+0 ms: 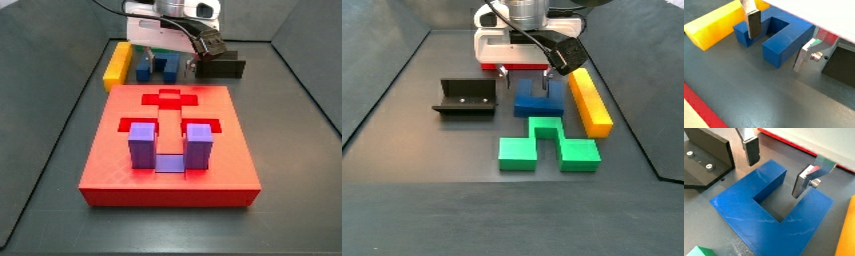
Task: Pick up the blue object. Move up. Place the blue object on the fixture. Regrasp the blue object. Move to above the board. Insert the blue object.
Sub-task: Pick up the blue object.
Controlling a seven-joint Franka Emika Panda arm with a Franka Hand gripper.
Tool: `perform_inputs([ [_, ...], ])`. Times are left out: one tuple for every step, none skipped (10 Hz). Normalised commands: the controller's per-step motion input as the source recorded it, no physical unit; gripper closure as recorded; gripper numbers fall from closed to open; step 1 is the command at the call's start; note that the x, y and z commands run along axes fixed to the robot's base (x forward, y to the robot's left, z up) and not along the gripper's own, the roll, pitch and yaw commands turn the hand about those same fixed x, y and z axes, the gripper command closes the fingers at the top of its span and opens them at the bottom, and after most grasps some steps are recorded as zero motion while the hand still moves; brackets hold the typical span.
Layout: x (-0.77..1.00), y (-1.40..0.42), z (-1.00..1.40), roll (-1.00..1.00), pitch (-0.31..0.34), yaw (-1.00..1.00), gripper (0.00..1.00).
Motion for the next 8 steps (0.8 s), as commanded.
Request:
perform_inputs([
  [0.0,0.03,-0.08,0.01,0.003,-0.05,0.0],
  [0.0,0.03,-0.1,0.01,0.0,-0.04,0.0],
  [-0.01,0.05,-0.08,0.0,0.0,-0.03,0.0],
  [-0.01,0.05,-0.03,0.0,0.0,0.0,0.0],
  [0.0,0.0,0.0,0.0,0.0,0.0,0.0],
  [0.0,0.0,0.0,0.0,0.0,0.0,1.0],
  [0.0,0.0,0.0,0.0,0.0,0.0,1.0],
  [0.0,0.0,0.0,0.0,0.0,0.0,1.0],
])
